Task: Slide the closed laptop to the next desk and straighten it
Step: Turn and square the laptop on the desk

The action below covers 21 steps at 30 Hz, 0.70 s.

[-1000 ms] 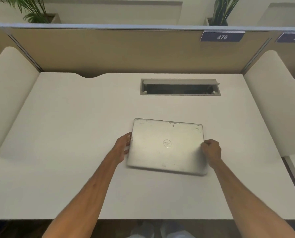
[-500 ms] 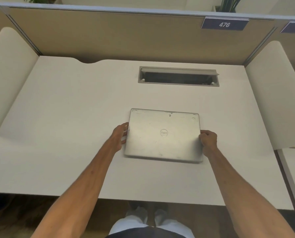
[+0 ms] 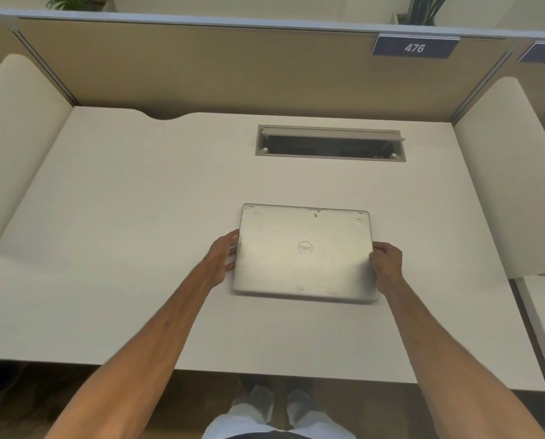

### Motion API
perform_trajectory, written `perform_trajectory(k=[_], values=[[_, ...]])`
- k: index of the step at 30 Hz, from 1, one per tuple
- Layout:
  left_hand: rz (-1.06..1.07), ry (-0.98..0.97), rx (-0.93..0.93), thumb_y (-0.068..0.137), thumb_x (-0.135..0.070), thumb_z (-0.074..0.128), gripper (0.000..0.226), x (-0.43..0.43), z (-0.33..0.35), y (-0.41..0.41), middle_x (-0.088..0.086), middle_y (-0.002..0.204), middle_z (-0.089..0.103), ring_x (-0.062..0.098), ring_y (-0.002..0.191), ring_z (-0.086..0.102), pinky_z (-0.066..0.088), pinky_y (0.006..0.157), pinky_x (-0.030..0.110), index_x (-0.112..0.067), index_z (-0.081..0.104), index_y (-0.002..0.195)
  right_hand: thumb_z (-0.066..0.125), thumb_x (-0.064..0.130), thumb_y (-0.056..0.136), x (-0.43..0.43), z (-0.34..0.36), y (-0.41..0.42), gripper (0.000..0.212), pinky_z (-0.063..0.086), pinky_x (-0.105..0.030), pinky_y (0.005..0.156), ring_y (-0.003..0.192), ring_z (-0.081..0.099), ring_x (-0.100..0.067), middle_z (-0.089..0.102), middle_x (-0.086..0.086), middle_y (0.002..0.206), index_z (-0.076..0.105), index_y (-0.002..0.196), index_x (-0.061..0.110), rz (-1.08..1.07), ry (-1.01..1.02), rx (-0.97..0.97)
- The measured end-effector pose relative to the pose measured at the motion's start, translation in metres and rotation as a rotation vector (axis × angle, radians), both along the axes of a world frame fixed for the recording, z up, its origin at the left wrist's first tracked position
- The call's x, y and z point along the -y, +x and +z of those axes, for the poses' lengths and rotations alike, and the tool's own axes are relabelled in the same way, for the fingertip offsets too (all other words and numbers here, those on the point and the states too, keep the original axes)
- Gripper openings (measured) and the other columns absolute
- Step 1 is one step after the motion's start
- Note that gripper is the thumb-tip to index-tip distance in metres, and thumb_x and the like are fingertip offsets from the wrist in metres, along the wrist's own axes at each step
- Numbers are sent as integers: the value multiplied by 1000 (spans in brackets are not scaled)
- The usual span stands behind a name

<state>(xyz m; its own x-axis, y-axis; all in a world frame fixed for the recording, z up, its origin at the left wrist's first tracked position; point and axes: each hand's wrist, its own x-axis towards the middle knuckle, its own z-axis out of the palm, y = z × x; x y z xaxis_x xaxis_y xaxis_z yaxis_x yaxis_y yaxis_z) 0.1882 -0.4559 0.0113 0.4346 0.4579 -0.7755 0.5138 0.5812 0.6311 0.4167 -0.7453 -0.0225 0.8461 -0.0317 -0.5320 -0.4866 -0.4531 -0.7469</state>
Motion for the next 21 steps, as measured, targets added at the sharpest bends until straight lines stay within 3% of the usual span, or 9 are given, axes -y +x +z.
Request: perform_trajectory(k=[5,9,12,14,17,21], values=[[-32,2,5,110,-30,46,29,0,1,-1,-3,147,68,8,109,66,43,123,46,-35,75,110,48,-11,97,1,1,1,47,53,-57,118,137,65,-45,71,-26,142,70,138,-7,-6,9,-8],[-62,18,-1,110,-32,47,34,0,2,-1,-4,150,67,15,122,64,43,123,47,-31,74,131,48,-12,96,2,2,0,47,53,-58,118,136,65,-46,71,-27,141,70,137,-8,7,16,-11],[-77,31,1,108,-32,48,29,2,6,0,-3,148,69,16,124,65,41,127,48,-32,75,119,47,-13,96,3,3,-1,47,52,-58,118,137,65,-46,70,-27,143,69,138,-9,4,23,-13],[-78,33,2,109,-32,47,30,5,7,1,-3,149,67,20,136,62,40,129,49,-31,73,125,47,-12,97,3,4,-2,47,53,-56,118,137,65,-45,70,-26,143,70,138,-8,-3,21,-10],[-82,19,-3,109,-32,45,28,6,8,1,-3,146,67,20,134,60,39,130,50,-33,73,114,47,-10,98,4,4,-6,47,51,-55,120,139,64,-43,70,-24,144,69,140,-5,-11,8,-1],[-71,14,-1,109,-34,47,31,6,6,0,-3,149,66,21,137,61,39,130,51,-31,69,131,45,-12,98,3,5,-9,50,49,-51,118,139,63,-42,70,-24,144,68,141,-5,-17,7,10]])
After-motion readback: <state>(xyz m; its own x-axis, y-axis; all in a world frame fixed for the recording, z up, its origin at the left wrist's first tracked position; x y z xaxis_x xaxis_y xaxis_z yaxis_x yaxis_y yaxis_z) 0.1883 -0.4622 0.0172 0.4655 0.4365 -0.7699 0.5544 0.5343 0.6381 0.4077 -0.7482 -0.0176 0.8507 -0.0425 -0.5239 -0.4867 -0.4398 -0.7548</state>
